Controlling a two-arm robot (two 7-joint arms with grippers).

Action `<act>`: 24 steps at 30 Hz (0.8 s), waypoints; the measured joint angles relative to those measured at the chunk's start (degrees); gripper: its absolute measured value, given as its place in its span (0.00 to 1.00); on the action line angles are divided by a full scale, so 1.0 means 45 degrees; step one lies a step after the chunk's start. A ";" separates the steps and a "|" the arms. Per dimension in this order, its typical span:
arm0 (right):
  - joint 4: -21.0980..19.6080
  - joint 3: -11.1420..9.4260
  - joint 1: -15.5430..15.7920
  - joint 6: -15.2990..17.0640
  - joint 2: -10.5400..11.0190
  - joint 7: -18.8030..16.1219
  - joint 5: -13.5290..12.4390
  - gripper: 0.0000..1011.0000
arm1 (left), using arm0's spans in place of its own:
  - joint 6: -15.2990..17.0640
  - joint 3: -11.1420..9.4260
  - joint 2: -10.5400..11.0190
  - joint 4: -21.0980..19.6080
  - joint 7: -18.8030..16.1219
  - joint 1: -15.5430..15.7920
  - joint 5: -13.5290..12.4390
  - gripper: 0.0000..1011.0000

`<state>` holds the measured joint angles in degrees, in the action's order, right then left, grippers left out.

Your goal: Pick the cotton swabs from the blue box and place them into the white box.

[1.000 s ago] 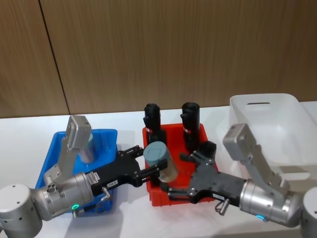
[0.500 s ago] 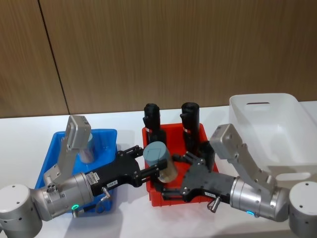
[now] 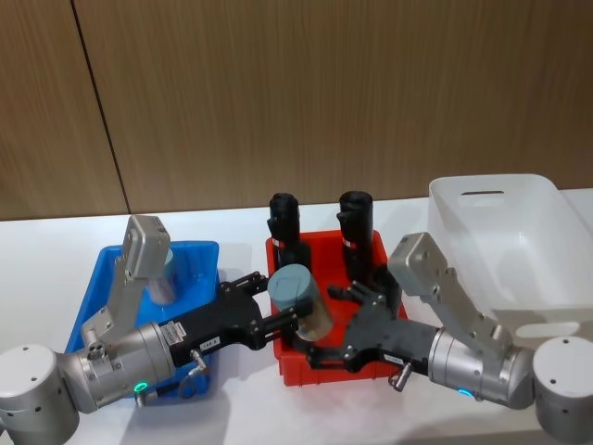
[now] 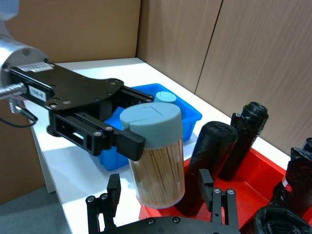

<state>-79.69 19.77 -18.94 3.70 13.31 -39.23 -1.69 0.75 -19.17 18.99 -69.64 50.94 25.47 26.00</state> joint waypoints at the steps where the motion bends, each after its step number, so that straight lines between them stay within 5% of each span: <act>1: 0.0044 0.0003 -0.0018 -0.0015 -0.0005 0.0008 0.0016 0.99 | 0.0000 0.0000 0.0000 -0.0001 0.0000 0.0000 0.0000 0.65; 24: 0.0625 0.0197 -0.0357 -0.0314 -0.0175 0.0143 0.0028 0.99 | 0.0000 0.0000 0.0000 0.0000 0.0001 0.0000 0.0000 0.65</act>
<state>-76.88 20.66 -20.55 2.29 12.52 -38.58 -1.56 0.75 -19.17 18.99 -69.64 50.94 25.47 26.00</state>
